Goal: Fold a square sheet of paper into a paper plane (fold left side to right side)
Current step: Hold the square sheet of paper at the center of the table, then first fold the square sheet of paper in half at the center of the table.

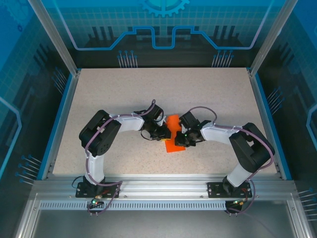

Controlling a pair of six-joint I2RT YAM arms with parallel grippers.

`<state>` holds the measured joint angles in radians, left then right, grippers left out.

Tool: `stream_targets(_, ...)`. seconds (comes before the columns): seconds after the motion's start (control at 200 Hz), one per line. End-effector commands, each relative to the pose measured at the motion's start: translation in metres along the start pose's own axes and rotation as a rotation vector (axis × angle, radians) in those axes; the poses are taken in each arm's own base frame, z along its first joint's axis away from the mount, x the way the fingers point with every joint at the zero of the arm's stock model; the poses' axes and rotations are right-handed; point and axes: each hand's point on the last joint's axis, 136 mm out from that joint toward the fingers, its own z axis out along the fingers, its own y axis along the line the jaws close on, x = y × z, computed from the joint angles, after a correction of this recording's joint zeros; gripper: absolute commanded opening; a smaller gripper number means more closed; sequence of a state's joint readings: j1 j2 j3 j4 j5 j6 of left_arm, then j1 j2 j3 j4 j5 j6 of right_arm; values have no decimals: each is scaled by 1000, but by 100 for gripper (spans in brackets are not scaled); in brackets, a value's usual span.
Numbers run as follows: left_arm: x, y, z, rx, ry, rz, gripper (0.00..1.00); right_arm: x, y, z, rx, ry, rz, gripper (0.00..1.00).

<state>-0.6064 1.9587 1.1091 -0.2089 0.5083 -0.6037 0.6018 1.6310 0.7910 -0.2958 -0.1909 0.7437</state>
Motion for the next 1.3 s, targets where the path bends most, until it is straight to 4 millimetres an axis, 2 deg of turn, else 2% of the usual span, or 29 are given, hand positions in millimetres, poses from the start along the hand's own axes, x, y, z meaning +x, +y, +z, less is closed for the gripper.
stream_targets(0.0,12,6,-4,-61,27,-33,19,21,-20,9,85,81,32,13)
stream_targets(0.19,-8,-12,-16,-24,-24,-2,23,31,-33,10,132,109,41,13)
stream_targets(0.33,-24,-12,-20,-6,-52,-1,22,34,-38,12,149,117,44,13)
stream_targets(0.48,-33,-13,-17,14,-67,44,17,33,-38,12,153,118,45,13)
stream_targets(0.755,-30,-8,-10,35,-72,82,13,33,-40,11,166,116,46,13)
stream_targets(1.055,-23,11,-1,15,-78,76,12,35,-45,10,188,125,44,13)
stream_targets(1.296,-25,26,0,-14,-107,67,12,38,-51,10,217,137,45,13)
